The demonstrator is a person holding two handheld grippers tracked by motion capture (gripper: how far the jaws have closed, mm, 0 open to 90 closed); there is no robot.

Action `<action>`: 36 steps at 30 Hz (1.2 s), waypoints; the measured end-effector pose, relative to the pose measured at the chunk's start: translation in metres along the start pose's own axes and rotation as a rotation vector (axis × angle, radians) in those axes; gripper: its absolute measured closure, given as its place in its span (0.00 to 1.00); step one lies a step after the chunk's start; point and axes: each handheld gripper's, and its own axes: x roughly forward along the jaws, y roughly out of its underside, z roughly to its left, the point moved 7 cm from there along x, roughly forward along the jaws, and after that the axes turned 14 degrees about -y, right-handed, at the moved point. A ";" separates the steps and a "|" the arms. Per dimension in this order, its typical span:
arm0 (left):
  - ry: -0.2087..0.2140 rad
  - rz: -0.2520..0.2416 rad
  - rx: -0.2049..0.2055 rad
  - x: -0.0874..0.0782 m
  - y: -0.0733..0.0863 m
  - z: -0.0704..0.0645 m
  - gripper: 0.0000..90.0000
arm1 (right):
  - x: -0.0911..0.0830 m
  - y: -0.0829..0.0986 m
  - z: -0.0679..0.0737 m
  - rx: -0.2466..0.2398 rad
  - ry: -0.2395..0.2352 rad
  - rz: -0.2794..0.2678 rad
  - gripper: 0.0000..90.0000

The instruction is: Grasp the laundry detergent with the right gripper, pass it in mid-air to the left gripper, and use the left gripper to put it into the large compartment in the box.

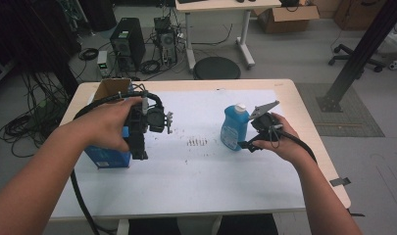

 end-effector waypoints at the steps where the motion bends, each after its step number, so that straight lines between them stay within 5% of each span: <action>1: -0.001 -0.003 -0.003 0.001 0.000 -0.001 0.00 | 0.001 0.000 0.000 -0.016 0.005 0.003 0.03; 36: -0.005 0.001 -0.001 0.000 0.003 -0.002 0.00 | 0.022 -0.009 -0.002 0.011 0.044 -0.254 0.02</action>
